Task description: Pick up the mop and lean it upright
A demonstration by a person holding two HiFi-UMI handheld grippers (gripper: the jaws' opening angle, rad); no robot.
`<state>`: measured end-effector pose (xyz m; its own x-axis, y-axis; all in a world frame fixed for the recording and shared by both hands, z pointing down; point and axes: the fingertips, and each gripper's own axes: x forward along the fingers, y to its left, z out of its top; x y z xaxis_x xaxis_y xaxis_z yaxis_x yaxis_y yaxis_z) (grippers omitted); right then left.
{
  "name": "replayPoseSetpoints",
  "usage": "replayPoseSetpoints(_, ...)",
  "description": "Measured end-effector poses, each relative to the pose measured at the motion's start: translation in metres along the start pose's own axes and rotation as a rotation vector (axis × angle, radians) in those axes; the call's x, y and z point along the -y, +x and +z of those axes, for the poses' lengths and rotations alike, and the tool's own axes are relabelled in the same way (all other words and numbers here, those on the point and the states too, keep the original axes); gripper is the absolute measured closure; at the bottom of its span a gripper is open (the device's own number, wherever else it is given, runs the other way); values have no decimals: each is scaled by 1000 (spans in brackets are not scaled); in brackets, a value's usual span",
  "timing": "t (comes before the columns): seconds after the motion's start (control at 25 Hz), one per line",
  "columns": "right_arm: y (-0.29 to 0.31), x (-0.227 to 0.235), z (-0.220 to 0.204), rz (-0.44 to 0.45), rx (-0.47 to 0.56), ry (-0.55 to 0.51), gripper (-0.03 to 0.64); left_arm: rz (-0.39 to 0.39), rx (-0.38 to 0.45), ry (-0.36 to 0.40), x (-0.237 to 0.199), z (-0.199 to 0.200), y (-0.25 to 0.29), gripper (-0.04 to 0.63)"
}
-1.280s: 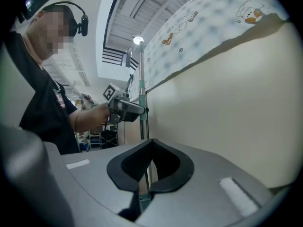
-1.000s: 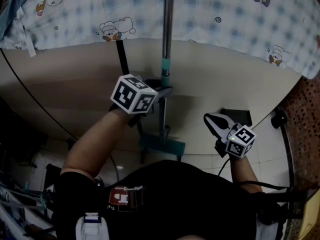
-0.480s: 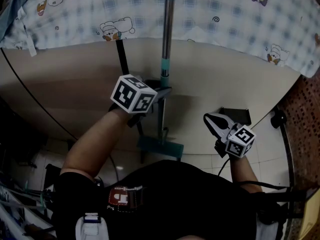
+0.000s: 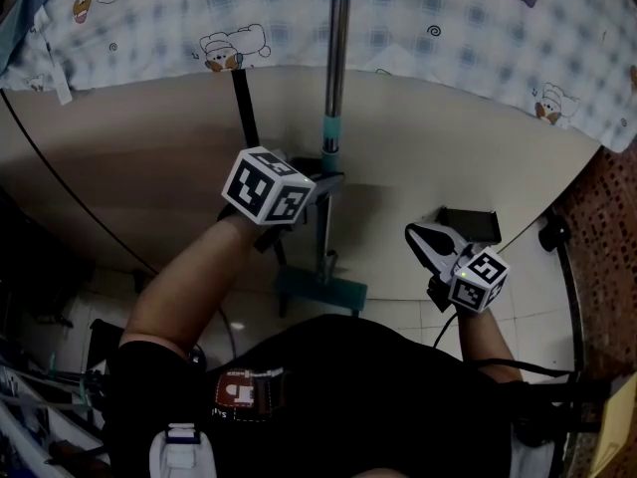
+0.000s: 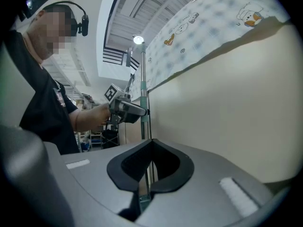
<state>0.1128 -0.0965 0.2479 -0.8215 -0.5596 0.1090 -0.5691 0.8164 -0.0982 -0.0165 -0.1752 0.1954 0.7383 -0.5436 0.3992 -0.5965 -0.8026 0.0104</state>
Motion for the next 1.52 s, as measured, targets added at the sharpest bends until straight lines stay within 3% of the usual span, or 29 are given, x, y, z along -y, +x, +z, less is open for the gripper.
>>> replayPoseSetpoints(0.64, 24, -2, -41, 30, -70, 65, 603, 17, -89, -80, -16, -83, 33, 465)
replayPoseSetpoints(1.0, 43, -13, -88, 49, -140, 155, 603, 32, -213, -134, -21, -179, 58, 465)
replayPoseSetpoints(1.52, 52, 14, -167, 14, -233, 249, 603, 36, -368, -181, -19, -322, 125, 465)
